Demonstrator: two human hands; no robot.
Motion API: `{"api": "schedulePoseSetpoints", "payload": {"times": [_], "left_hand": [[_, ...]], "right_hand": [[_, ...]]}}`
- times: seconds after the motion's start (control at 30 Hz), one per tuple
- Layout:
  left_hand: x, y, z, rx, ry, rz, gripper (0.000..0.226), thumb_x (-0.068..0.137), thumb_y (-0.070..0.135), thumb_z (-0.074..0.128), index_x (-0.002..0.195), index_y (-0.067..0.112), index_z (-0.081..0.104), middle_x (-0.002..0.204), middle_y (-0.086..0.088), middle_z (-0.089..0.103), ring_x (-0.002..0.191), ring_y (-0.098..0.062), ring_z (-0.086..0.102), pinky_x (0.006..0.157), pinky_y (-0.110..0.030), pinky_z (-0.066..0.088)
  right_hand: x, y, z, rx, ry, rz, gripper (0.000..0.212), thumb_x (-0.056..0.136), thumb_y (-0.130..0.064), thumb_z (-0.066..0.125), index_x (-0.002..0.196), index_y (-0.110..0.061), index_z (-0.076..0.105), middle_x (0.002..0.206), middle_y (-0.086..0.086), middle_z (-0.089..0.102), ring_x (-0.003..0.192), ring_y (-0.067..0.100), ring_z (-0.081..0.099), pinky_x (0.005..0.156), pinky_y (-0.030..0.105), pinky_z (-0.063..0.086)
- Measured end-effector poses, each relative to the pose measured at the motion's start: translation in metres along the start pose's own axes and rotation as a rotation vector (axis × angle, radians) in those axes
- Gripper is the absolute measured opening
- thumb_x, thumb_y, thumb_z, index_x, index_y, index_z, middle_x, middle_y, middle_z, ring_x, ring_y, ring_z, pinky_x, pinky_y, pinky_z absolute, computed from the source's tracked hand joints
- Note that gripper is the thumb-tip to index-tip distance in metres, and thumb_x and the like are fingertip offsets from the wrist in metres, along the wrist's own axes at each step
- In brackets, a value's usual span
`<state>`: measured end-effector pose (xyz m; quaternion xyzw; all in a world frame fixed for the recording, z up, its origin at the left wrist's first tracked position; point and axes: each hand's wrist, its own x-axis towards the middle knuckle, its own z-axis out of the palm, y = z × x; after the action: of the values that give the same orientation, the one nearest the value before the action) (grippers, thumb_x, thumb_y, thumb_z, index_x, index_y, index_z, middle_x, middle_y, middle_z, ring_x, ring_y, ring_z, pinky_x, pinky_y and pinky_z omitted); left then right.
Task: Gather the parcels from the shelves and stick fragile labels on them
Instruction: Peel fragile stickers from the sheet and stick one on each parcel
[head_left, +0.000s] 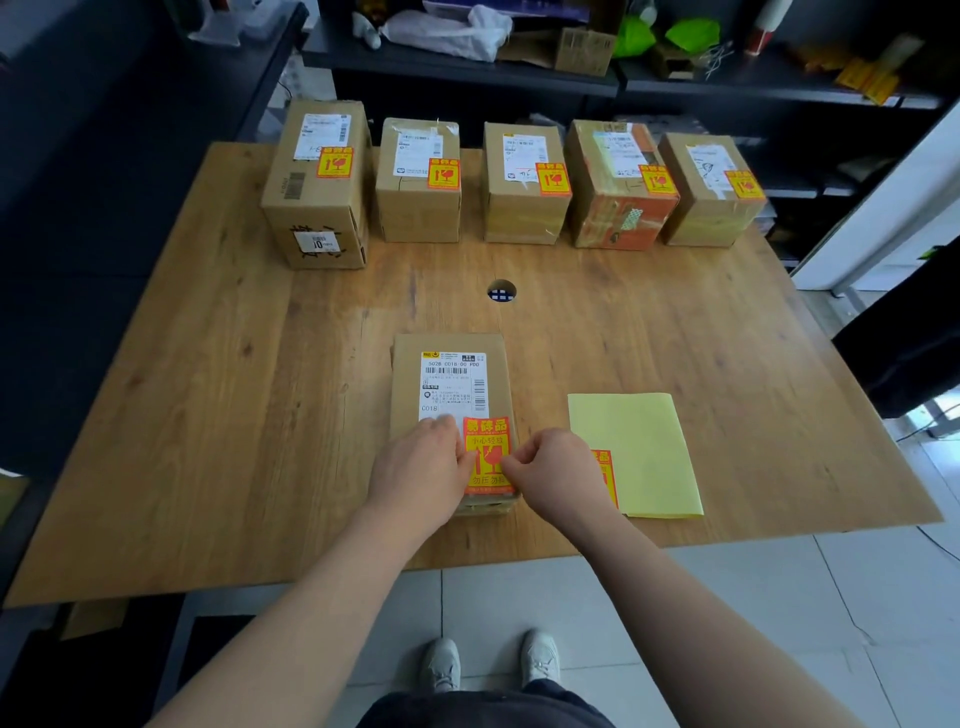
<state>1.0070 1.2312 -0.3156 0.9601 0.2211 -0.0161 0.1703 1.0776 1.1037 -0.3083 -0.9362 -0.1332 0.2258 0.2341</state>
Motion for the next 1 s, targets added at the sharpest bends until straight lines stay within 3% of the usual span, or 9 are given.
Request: {"api": "schedulePoseSetpoints", "payload": {"times": [0.17, 0.27, 0.37, 0.43, 0.53, 0.63, 0.73, 0.9, 1.0], "left_hand": [[-0.008, -0.01, 0.019, 0.055, 0.135, 0.17, 0.028, 0.092, 0.033, 0.056, 0.117, 0.023, 0.049, 0.098, -0.001, 0.053, 0.073, -0.019, 0.057, 0.053, -0.032, 0.05], [-0.01, -0.018, 0.026, 0.104, 0.224, 0.276, 0.041, 0.081, 0.026, 0.071, 0.12, 0.021, 0.062, 0.082, -0.002, 0.047, 0.068, -0.021, 0.052, 0.053, -0.034, 0.045], [-0.01, -0.023, 0.025, 0.191, 0.225, 0.265, 0.045, 0.084, 0.038, 0.063, 0.127, 0.027, 0.058, 0.087, -0.002, 0.047, 0.076, -0.021, 0.05, 0.064, -0.036, 0.045], [-0.012, -0.024, 0.022, 0.244, 0.209, 0.241, 0.047, 0.086, 0.045, 0.054, 0.131, 0.029, 0.053, 0.095, -0.002, 0.048, 0.082, -0.021, 0.049, 0.069, -0.037, 0.043], [-0.014, -0.023, 0.024, 0.283, 0.167, 0.192, 0.051, 0.09, 0.05, 0.041, 0.137, 0.03, 0.046, 0.118, -0.005, 0.051, 0.101, -0.024, 0.049, 0.083, -0.04, 0.041], [-0.019, -0.019, 0.021, 0.273, 0.091, 0.175, 0.058, 0.09, 0.057, 0.024, 0.143, 0.035, 0.033, 0.14, -0.007, 0.039, 0.124, -0.026, 0.037, 0.099, -0.046, 0.03], [-0.023, -0.028, 0.025, 0.271, 0.018, 0.158, 0.058, 0.094, 0.057, 0.017, 0.148, 0.038, 0.008, 0.154, -0.003, 0.015, 0.14, -0.025, 0.012, 0.11, -0.048, 0.014], [-0.028, -0.023, 0.027, 0.265, 0.043, 0.198, 0.058, 0.095, 0.047, 0.013, 0.148, 0.025, 0.025, 0.156, 0.001, 0.022, 0.143, -0.023, 0.013, 0.112, -0.05, 0.014], [-0.029, -0.022, 0.031, 0.29, -0.004, 0.21, 0.062, 0.092, 0.049, -0.001, 0.151, 0.028, 0.004, 0.158, 0.011, -0.002, 0.145, -0.018, -0.007, 0.114, -0.049, -0.003]], "right_hand": [[-0.001, 0.01, -0.002, -0.084, 0.091, -0.16, 0.034, 0.085, -0.04, 0.065, 0.11, -0.021, 0.051, 0.105, -0.001, 0.055, 0.086, 0.017, 0.059, 0.068, 0.03, 0.05], [-0.003, 0.02, 0.003, -0.297, 0.131, -0.428, 0.04, 0.095, -0.039, 0.05, 0.134, -0.029, 0.045, 0.116, 0.004, 0.046, 0.089, 0.023, 0.059, 0.072, 0.033, 0.05], [-0.001, 0.028, 0.007, -0.483, 0.174, -0.517, 0.047, 0.099, -0.042, 0.036, 0.143, -0.027, 0.033, 0.124, 0.01, 0.043, 0.102, 0.029, 0.055, 0.082, 0.038, 0.045], [0.0, 0.032, 0.008, -0.549, 0.15, -0.485, 0.05, 0.1, -0.045, 0.026, 0.147, -0.028, 0.023, 0.134, 0.01, 0.037, 0.116, 0.028, 0.047, 0.092, 0.04, 0.04], [-0.001, 0.031, 0.012, -0.576, 0.18, -0.507, 0.053, 0.099, -0.045, 0.018, 0.146, -0.022, 0.026, 0.147, 0.01, 0.031, 0.128, 0.03, 0.037, 0.102, 0.042, 0.034], [-0.002, 0.033, 0.019, -0.628, 0.111, -0.608, 0.06, 0.098, -0.044, 0.011, 0.15, -0.016, 0.023, 0.157, 0.005, 0.021, 0.144, 0.029, 0.017, 0.117, 0.045, 0.019], [-0.003, 0.046, 0.015, -0.656, 0.12, -0.648, 0.062, 0.098, -0.045, 0.01, 0.15, -0.013, 0.02, 0.157, 0.002, 0.018, 0.146, 0.022, 0.004, 0.119, 0.041, 0.004], [-0.005, 0.049, 0.014, -0.548, 0.114, -0.679, 0.06, 0.1, -0.043, 0.015, 0.15, -0.012, 0.018, 0.157, 0.001, 0.01, 0.145, 0.016, 0.0, 0.118, 0.037, 0.002], [-0.006, 0.052, 0.018, -0.501, 0.062, -0.718, 0.062, 0.1, -0.045, 0.006, 0.15, -0.012, 0.019, 0.157, 0.0, 0.009, 0.145, 0.015, 0.005, 0.118, 0.037, 0.006]]}}
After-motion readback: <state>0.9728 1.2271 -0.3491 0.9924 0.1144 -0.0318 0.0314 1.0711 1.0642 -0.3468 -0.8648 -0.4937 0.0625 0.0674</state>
